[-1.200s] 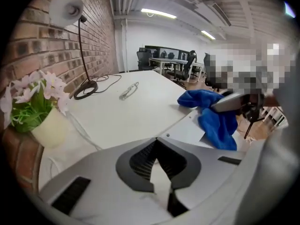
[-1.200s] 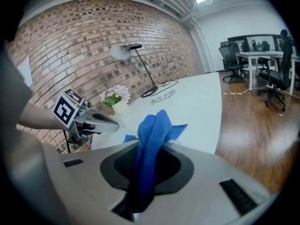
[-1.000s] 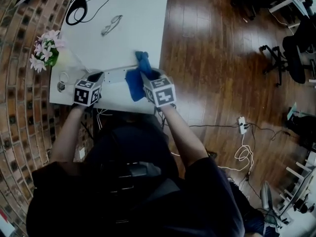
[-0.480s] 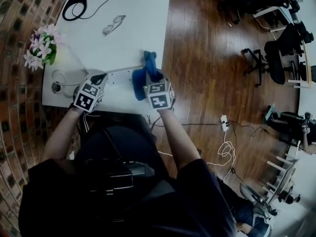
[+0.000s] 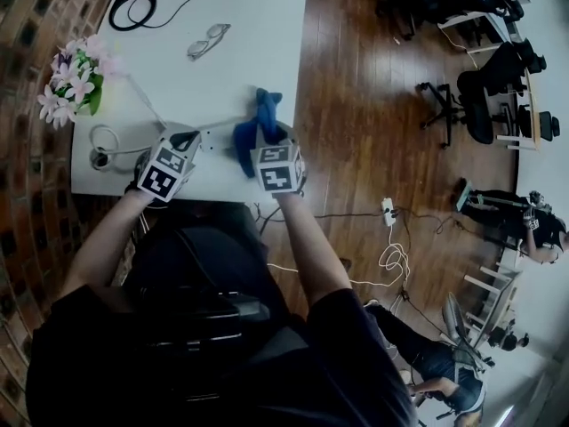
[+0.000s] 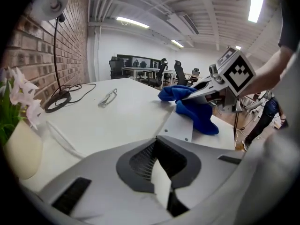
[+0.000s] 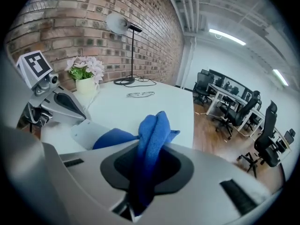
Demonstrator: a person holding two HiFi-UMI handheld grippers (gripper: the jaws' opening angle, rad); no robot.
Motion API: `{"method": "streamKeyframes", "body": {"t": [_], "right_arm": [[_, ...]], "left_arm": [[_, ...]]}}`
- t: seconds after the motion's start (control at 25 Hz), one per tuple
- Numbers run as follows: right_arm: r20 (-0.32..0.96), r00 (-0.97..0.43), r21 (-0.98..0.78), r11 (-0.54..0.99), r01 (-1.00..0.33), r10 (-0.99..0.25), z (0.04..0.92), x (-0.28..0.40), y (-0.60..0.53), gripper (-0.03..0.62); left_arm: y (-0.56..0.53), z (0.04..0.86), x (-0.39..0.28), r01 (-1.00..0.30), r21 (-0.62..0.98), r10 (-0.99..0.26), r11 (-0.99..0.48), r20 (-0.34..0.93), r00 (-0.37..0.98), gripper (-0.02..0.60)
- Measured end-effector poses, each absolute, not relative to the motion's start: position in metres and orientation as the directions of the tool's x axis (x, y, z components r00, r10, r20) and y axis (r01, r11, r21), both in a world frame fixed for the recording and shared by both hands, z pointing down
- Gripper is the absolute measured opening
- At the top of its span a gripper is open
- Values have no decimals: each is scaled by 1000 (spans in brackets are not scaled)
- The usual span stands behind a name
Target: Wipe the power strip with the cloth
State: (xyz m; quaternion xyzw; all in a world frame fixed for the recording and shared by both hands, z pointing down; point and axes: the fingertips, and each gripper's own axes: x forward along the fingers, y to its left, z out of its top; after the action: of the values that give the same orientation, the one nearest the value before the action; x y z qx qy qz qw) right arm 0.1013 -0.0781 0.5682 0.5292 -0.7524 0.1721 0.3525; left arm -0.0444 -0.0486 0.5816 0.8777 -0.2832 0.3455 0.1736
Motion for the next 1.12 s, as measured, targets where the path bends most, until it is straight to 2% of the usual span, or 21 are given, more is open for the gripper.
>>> {"method": "streamKeyframes", "body": {"t": [0.48, 1.12], "right_arm": [[711, -172, 75, 316, -946, -682, 569, 90, -75, 58], [705, -201, 53, 333, -941, -680, 567, 60, -69, 58]], "left_arm": [[-47, 582, -44, -568, 144, -328, -811, 691, 644, 8], [-46, 582, -44, -532, 141, -306, -835, 685, 662, 8]]}}
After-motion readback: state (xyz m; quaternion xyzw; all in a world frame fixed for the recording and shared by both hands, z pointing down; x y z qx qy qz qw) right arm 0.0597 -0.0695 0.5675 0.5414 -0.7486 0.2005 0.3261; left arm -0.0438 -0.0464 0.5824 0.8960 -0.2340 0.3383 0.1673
